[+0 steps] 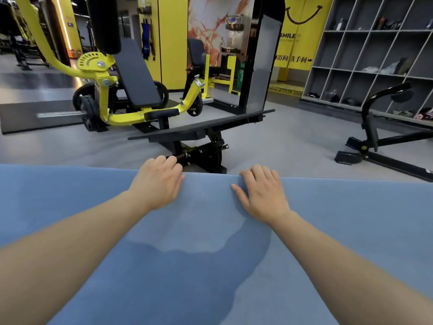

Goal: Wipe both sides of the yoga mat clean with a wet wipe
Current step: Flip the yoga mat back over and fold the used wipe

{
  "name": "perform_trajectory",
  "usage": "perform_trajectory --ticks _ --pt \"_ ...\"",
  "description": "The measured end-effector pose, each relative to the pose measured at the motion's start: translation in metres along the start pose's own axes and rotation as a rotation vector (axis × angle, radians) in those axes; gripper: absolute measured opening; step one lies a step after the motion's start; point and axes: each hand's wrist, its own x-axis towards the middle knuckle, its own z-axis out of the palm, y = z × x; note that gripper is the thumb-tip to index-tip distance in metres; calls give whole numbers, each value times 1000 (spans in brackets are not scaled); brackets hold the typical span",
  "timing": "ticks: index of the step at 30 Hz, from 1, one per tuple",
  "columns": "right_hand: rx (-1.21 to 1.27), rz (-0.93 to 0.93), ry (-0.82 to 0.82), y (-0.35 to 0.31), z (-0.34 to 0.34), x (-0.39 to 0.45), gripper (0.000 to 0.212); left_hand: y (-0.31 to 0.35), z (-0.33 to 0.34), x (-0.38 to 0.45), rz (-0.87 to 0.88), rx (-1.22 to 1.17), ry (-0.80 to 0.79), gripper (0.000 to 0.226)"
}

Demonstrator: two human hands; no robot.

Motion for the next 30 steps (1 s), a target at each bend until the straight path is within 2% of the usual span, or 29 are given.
perform_trajectory --ticks 8,18,24,27,30 --pt "5 24 -140 -18 66 -26 35 22 72 -33 -153 -94 -184 30" --pt "41 85 -351 -41 141 -85 27 75 135 -74 -269 -150 -596 34" --pt "36 108 -416 -41 163 -114 26 103 158 -102 -274 -198 -605 26" --pt "52 117 -486 -42 169 -123 26 111 160 -108 -286 -234 -642 39" --pt "128 119 -584 -50 174 -130 41 121 158 -112 -257 -261 -720 52"
